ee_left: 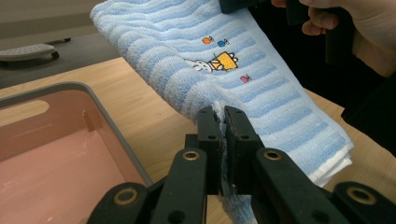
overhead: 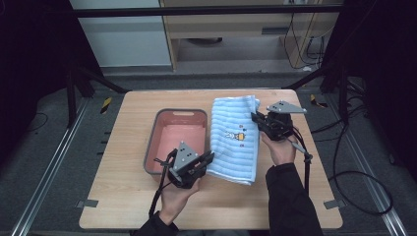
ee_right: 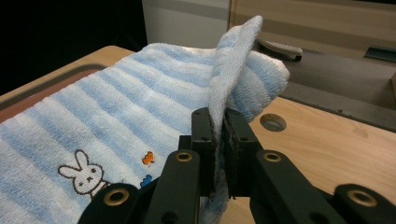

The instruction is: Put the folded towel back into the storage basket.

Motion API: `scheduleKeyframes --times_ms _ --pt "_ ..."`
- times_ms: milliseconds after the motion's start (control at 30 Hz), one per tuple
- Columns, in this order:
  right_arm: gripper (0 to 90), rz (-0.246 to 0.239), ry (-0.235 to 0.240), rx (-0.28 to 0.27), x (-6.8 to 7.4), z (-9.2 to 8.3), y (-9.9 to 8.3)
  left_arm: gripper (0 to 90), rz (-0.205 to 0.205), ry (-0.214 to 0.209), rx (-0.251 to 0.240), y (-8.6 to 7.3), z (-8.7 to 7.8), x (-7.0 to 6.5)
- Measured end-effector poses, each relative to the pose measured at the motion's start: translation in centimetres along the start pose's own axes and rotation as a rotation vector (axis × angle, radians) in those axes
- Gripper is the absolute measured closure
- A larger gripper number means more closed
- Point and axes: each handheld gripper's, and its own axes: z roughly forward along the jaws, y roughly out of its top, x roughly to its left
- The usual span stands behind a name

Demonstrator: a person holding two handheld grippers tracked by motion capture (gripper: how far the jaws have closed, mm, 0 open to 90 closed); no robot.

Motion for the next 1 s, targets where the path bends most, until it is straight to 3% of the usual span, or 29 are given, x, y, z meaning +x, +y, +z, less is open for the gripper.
scheduleKeyframes --times_ms 367,1000 --pt "84.1 -0.036 0.019 -0.022 2.4 1.4 2.8 85.3 -0.004 0.032 -0.027 0.7 -1.8 1.7" --pt "84.1 -0.051 0.073 -0.065 6.2 4.3 5.7 85.3 -0.01 0.124 -0.049 1.0 -5.5 5.3"
